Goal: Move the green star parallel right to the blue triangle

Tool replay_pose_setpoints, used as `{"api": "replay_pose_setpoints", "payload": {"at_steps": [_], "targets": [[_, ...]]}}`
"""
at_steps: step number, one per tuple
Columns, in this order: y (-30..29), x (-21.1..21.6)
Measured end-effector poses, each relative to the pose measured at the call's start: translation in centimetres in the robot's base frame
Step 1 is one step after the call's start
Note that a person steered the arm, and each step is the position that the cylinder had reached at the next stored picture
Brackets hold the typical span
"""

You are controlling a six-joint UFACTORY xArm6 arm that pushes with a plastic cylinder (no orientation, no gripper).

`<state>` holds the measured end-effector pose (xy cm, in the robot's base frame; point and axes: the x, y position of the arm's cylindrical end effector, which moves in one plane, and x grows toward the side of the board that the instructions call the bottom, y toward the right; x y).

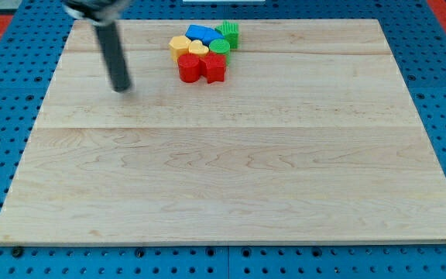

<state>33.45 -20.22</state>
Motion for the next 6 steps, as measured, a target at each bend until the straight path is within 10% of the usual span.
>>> {"api": "replay_pose_setpoints", "payload": {"at_steps": [2, 6], "targets": [[16.5, -12.3], [19.7, -14.1]]}}
